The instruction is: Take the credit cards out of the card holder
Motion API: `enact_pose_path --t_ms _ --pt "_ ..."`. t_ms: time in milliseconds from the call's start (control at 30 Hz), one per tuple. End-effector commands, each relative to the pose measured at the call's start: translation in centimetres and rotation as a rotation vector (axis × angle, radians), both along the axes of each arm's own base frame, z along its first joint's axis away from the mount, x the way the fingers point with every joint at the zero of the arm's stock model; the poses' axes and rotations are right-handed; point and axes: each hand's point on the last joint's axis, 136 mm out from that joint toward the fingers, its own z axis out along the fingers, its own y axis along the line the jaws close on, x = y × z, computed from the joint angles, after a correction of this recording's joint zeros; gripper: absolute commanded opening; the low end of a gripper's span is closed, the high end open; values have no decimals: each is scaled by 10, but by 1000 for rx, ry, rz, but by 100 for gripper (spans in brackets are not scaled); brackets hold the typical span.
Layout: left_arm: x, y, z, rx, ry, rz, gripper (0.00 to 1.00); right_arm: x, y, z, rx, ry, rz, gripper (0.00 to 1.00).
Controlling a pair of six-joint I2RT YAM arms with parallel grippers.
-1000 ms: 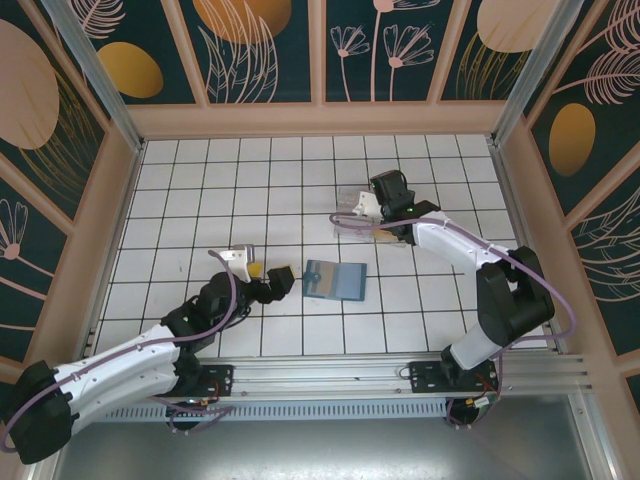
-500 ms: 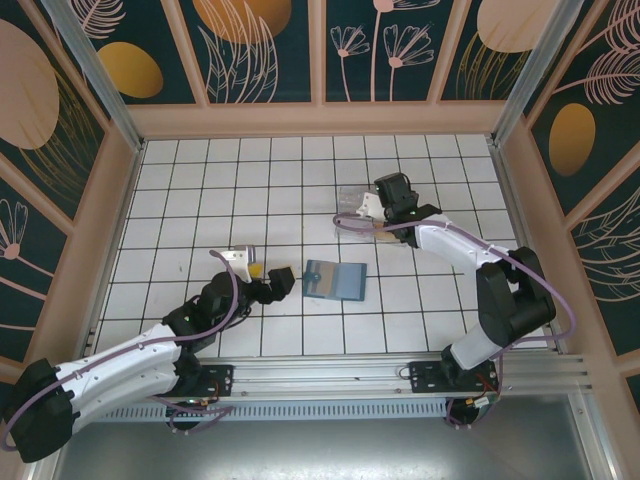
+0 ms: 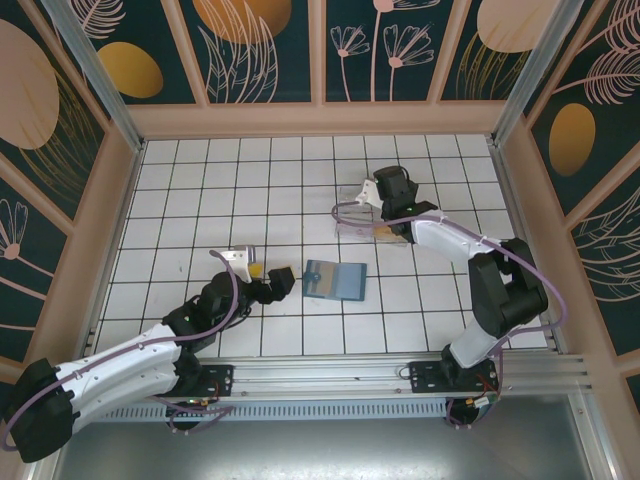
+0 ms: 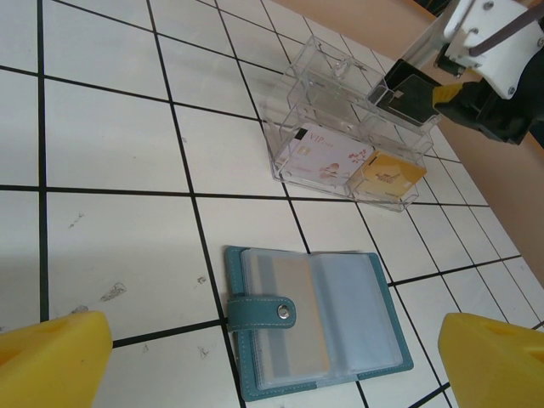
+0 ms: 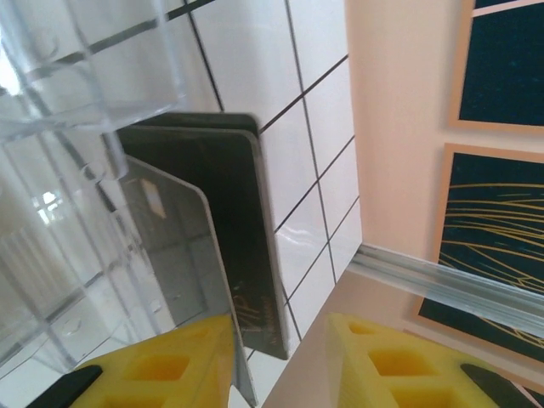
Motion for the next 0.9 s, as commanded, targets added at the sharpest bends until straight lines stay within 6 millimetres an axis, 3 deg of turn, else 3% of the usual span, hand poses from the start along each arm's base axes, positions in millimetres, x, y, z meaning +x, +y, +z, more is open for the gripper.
enact_pose_path --t_ms 0,200,300,400,600,733,867 --pt "3 3 -1 9 -16 15 99 7 0 33 66 -86 -38 37" --pt "5 4 -4 35 -12 23 99 -9 2 75 327 -181 -128 39" --pt "7 2 -4 54 -8 22 99 -20 -2 85 419 -200 -147 43" --pt "9 -2 -6 70 4 12 99 -32 -3 80 413 -203 -122 49" --pt "11 -10 -12 93 34 -10 99 -56 7 57 396 -129 -8 77" --pt "10 -11 -12 90 37 -19 99 -55 11 34 356 -70 3 79" --pt "8 -10 -10 89 31 -24 99 -39 9 16 332 -35 -44 77"
